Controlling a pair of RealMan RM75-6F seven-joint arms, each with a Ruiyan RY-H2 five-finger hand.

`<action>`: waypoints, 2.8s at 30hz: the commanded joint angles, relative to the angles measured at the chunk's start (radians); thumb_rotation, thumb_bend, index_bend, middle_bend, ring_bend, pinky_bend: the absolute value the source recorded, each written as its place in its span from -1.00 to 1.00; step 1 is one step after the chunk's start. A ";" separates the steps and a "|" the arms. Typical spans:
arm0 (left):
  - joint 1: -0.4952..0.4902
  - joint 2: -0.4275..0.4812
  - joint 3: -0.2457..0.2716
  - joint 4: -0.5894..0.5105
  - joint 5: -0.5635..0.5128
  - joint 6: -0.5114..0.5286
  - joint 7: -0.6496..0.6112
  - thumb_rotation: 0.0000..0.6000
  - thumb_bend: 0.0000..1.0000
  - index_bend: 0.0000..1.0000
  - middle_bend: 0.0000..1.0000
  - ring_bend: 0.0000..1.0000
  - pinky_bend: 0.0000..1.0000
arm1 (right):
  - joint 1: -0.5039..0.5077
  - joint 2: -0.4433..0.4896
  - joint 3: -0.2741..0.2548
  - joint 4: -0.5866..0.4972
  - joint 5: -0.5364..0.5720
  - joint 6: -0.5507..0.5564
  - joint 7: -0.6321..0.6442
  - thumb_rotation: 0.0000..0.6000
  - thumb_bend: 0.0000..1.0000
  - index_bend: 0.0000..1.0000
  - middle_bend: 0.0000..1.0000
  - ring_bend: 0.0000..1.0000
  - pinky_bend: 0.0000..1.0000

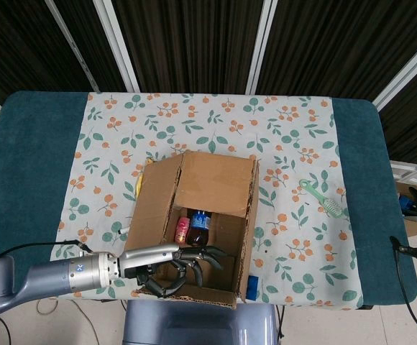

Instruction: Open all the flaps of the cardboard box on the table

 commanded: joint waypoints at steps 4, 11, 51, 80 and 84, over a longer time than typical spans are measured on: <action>0.000 -0.008 0.061 0.017 0.037 0.041 -0.001 1.00 0.37 -0.69 -0.97 -0.34 0.26 | -0.002 -0.001 0.000 0.003 0.004 0.000 -0.002 1.00 -0.46 -1.00 -1.00 -0.60 -0.43; -0.006 -0.019 0.118 0.036 0.058 0.060 0.010 1.00 0.37 -0.69 -0.97 -0.34 0.26 | -0.006 0.001 0.000 0.002 0.006 0.002 -0.003 1.00 -0.46 -1.00 -1.00 -0.60 -0.43; 0.246 -0.128 0.006 0.191 -0.321 0.204 1.234 1.00 0.33 -0.69 -0.88 -0.48 -0.04 | 0.033 0.003 0.012 0.009 0.004 -0.056 -0.030 1.00 -0.49 -1.00 -1.00 -0.60 -0.43; 0.793 -0.303 0.025 0.452 -0.512 0.665 1.726 1.00 0.02 -0.64 -0.81 -0.73 -0.66 | 0.398 -0.036 0.137 -0.054 0.052 -0.339 -0.204 1.00 -0.79 -1.00 -1.00 -0.63 -0.50; 0.816 -0.326 0.015 0.472 -0.523 0.666 1.734 1.00 0.02 -0.64 -0.81 -0.73 -0.68 | 0.425 -0.068 0.136 -0.103 0.080 -0.315 -0.269 1.00 -0.79 -1.00 -1.00 -0.65 -0.51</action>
